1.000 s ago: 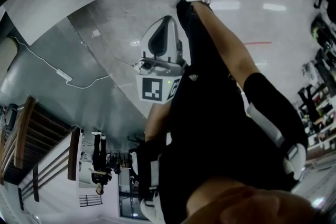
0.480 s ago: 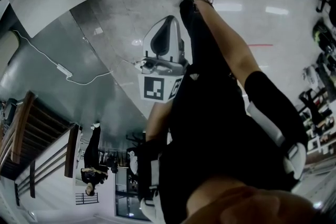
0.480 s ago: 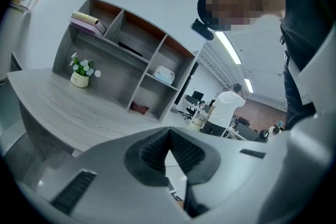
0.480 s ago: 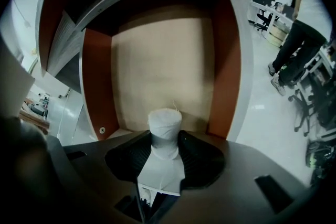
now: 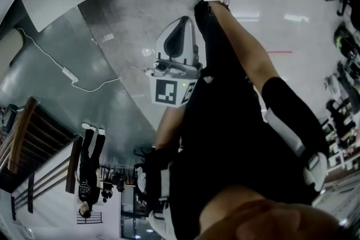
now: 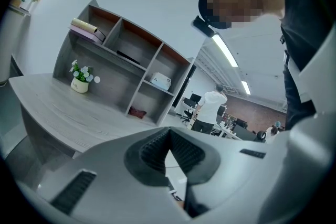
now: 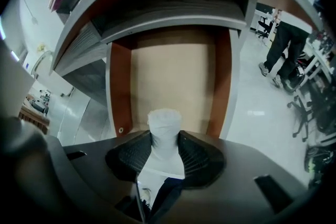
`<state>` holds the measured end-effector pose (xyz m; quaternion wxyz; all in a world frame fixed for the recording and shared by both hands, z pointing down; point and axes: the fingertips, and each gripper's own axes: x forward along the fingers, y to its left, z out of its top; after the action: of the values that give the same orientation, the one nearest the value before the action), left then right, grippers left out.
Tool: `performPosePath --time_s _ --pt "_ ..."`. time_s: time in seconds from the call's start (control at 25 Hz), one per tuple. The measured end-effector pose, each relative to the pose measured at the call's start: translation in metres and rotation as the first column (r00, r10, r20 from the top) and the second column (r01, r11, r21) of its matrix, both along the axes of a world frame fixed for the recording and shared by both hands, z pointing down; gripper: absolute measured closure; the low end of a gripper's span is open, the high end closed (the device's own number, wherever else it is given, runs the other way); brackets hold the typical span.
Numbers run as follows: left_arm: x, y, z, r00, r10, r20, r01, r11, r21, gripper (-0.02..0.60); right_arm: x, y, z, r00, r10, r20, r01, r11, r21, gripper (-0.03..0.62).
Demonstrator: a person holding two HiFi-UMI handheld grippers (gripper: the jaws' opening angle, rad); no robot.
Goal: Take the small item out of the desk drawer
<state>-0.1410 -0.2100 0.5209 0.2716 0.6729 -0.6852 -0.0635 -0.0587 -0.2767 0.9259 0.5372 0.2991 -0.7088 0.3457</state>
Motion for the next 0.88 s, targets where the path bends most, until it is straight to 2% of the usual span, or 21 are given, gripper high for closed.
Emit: performPosePath --time_s 0.64,0.8,0.88 --pt "0.008 0.041 -0.051 1.0 0.003 0.015 -0.004 0.997 0.078 0.586 0.004 0.013 -0.062 0.998 0.015 0.065 -0.02 0.996 0.091 0.437" --pt "0.014 0.058 -0.061 0.999 0.025 0.036 -0.029 0.995 0.099 0.586 0.017 0.001 -0.083 0.999 0.015 0.045 -0.024 0.981 0.195 0.437" --pt "0.017 0.067 -0.068 0.999 0.029 0.042 -0.033 0.994 0.103 0.586 0.02 0.001 -0.095 0.998 0.018 0.053 -0.029 0.975 0.219 0.437"
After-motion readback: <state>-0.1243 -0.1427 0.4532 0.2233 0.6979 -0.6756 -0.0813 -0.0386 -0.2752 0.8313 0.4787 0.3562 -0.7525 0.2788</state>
